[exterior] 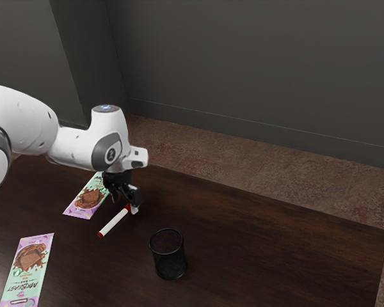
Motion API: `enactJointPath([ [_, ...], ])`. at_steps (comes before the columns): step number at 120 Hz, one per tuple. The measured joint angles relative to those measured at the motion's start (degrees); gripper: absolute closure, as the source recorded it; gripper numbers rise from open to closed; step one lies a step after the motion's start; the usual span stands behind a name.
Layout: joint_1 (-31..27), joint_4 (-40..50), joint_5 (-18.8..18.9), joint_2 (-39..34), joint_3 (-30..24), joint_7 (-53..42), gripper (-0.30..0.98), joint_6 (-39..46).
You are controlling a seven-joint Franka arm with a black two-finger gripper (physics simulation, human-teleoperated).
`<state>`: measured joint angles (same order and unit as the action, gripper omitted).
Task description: Put the marker into the pen holder.
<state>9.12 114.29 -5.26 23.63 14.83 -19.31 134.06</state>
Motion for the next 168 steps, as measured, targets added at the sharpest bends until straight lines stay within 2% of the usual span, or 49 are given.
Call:
enactJointPath([
  [17,-0.1,2.3,-0.9,-0.9,0.3,-0.9,0.14,2.2],
  [45,-0.1,2.4,-1.2,-0.9,0.4,-1.9,0.47,3.9],
  [65,-0.1,2.3,-1.3,-0.6,0.4,-2.4,0.61,4.4],
  [120,0.0,2.3,-0.6,0.5,0.4,-1.7,0.76,6.4],
  [134,0.0,2.2,-0.5,1.0,0.4,-1.2,0.66,6.7],
  [140,0.0,2.2,-0.2,0.9,0.4,-0.8,0.69,6.7],
  [148,0.0,2.3,-0.1,-0.3,0.4,-0.4,0.76,6.7],
  [168,1.7,2.0,0.5,-7.0,0.4,0.4,0.78,6.6],
])
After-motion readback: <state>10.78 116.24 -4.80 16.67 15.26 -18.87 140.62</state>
